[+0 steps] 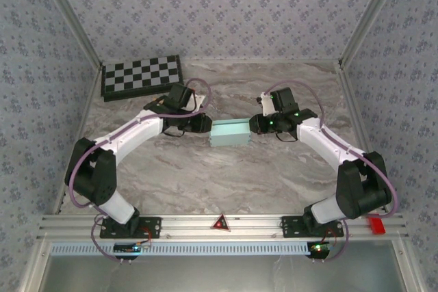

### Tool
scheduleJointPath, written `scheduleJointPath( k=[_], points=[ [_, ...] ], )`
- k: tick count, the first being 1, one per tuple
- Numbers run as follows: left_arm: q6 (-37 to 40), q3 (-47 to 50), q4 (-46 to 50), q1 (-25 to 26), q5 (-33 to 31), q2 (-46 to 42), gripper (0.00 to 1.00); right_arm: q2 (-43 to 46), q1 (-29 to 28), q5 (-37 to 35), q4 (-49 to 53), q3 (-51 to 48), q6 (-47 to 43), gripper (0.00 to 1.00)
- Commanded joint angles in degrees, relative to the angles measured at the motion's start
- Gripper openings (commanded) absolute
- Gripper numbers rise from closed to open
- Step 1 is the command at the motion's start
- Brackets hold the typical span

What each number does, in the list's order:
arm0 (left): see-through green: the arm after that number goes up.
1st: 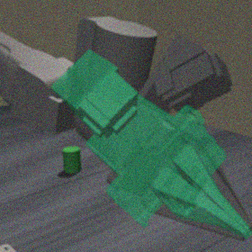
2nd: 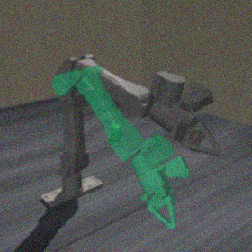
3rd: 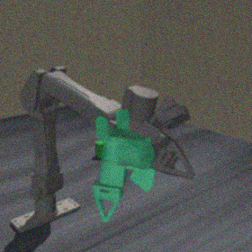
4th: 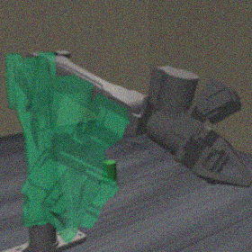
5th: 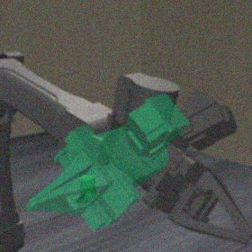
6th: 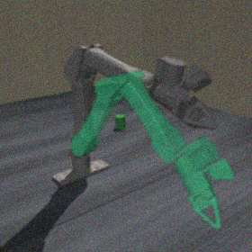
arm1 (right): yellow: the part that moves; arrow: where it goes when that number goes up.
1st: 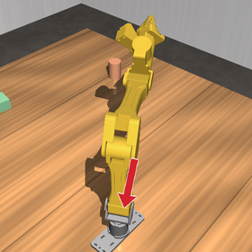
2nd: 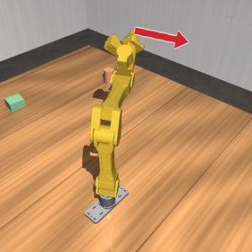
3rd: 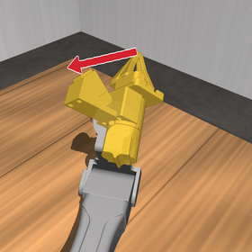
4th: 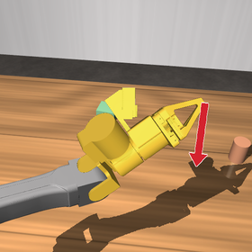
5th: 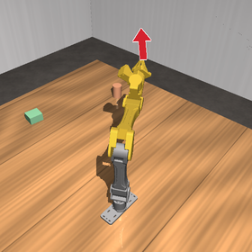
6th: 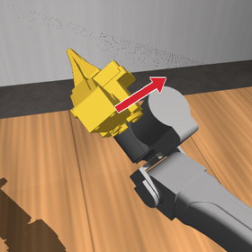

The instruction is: Fold the paper box

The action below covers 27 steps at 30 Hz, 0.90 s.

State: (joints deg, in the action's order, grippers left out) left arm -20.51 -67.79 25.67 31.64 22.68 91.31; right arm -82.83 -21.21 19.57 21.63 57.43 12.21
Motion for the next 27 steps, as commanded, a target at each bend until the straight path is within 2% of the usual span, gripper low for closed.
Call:
scheduleJointPath(
  k=[1, 10, 21, 27],
  points=[
    [-1.1, -1.0, -0.4, 0.4, -0.4, 0.8, 0.20, 0.0, -0.6, 2.1, 0.0, 1.5, 1.0, 0.21],
    [-1.5, -1.3, -0.4, 0.7, -0.5, 1.3, 0.19, -0.4, -0.5, 2.6, 0.7, 2.3, 1.5, 0.21],
    [-2.2, -1.4, -1.2, 1.3, -0.3, 1.6, 0.24, -1.3, -0.7, 3.2, 1.6, 3.0, 2.4, 0.21],
    [-2.3, -1.2, -1.3, 1.2, -0.4, 1.6, 0.23, -1.5, -0.8, 1.1, 2.4, 2.8, 2.7, 0.22]
  ],
)
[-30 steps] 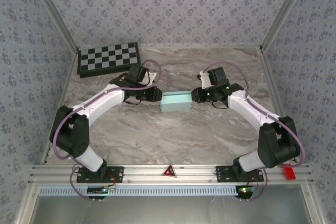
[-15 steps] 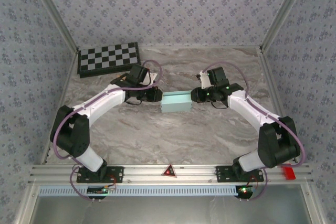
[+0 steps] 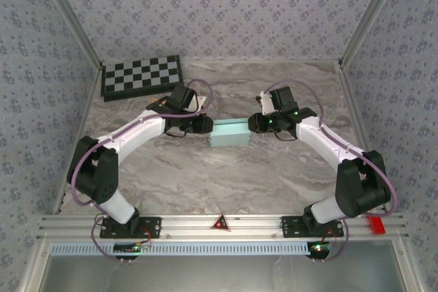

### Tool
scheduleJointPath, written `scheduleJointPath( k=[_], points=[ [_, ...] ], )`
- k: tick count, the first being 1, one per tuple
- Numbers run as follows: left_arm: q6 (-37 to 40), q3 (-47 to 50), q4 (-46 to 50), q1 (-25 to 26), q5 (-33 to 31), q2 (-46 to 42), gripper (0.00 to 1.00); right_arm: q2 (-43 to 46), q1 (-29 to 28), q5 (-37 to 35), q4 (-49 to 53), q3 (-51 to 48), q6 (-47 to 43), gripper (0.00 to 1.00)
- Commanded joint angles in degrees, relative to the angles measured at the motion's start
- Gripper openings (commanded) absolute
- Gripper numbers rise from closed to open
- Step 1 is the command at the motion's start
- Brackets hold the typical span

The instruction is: Fold the paper box

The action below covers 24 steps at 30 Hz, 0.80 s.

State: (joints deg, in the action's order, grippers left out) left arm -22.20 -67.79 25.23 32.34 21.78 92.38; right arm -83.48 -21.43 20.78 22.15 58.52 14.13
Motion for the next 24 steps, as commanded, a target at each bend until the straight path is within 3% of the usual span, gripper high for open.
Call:
scheduleJointPath(
  k=[1, 24],
  points=[
    [-0.6, -1.1, -0.8, 0.6, 0.5, 0.5, 0.22, -0.9, -0.6, -0.7, 2.1, 1.6, 1.0, 0.21],
    [-1.7, -1.3, -2.0, 0.7, 1.1, 0.8, 0.21, -2.1, -0.9, 1.4, 2.1, 2.6, 4.6, 0.17]
  ],
)
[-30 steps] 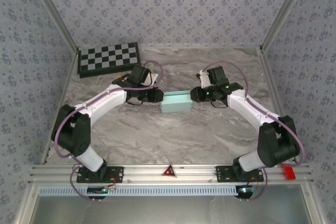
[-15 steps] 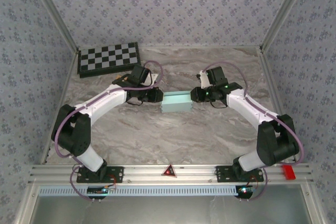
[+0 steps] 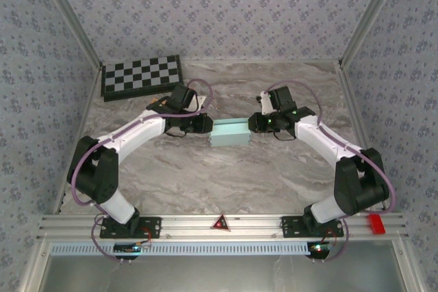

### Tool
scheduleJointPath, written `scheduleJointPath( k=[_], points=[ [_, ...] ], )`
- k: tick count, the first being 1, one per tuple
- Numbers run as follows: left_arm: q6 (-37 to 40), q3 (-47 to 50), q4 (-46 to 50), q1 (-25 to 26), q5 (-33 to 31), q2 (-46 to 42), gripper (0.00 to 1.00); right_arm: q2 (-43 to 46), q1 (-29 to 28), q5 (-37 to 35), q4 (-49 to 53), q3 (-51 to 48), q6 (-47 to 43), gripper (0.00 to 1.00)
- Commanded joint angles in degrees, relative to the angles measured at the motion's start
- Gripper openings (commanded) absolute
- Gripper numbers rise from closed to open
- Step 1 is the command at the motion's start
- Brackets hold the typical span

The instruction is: Fold the paper box

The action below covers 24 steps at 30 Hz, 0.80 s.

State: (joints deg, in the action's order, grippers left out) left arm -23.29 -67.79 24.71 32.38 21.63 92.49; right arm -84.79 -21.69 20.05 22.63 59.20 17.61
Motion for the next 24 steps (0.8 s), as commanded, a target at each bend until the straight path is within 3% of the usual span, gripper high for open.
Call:
scheduleJointPath(
  k=[1, 24],
  points=[
    [-0.6, -1.3, -1.6, 0.6, 1.4, 0.7, 0.21, -1.0, -0.7, 2.2, 1.6, 1.9, 1.3, 0.17],
    [-0.5, -1.4, -1.2, 0.7, 1.0, 1.1, 0.19, -2.7, -0.7, 1.8, 3.8, 2.7, 0.9, 0.16]
  ],
)
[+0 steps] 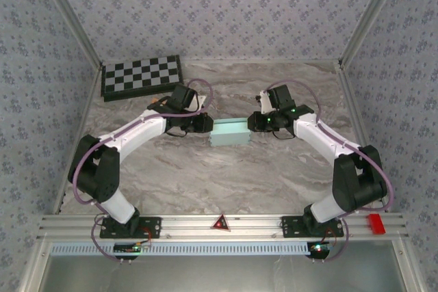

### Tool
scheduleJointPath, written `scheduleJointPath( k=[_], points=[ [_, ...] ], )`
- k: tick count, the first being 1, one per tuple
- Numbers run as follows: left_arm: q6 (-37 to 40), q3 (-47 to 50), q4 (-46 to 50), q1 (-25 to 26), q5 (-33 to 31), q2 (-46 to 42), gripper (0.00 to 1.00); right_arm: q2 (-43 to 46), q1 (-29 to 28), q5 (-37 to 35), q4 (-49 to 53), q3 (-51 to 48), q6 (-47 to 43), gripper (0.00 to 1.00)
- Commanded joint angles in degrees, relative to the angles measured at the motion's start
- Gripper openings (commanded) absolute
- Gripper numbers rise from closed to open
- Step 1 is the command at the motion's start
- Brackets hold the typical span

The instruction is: Fold the paper box

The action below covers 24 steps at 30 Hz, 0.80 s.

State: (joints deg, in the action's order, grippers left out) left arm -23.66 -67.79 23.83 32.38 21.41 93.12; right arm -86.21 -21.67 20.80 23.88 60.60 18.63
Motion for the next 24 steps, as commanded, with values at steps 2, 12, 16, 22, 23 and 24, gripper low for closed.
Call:
scheduleJointPath(
  k=[2, 12, 16, 22, 23, 24],
  points=[
    [-0.1, -1.4, -0.3, 0.7, 1.3, 0.6, 0.17, -1.4, -0.8, 0.9, 2.8, 1.1, -0.3, 0.16],
    [0.8, -1.4, 0.9, 0.8, 0.7, 0.8, 0.17, -1.5, -1.2, -0.4, 3.2, 0.6, -0.6, 0.13],
    [1.4, -1.0, 1.9, 1.0, -0.2, 0.7, 0.17, -1.7, -1.6, -1.6, 4.0, 0.5, -1.1, 0.11],
    [2.0, -0.4, 2.6, 1.5, -1.5, 0.6, 0.17, -1.8, -2.3, -2.7, 4.7, 0.1, -1.4, 0.10],
    [2.2, -0.3, 2.8, 1.7, -1.8, 0.5, 0.17, -1.7, -2.4, -2.9, 4.8, 0.0, -1.5, 0.10],
    [2.3, -0.3, 2.9, 1.8, -2.3, 0.5, 0.16, -1.7, -2.6, -3.1, 4.8, -0.1, -1.5, 0.09]
  ],
)
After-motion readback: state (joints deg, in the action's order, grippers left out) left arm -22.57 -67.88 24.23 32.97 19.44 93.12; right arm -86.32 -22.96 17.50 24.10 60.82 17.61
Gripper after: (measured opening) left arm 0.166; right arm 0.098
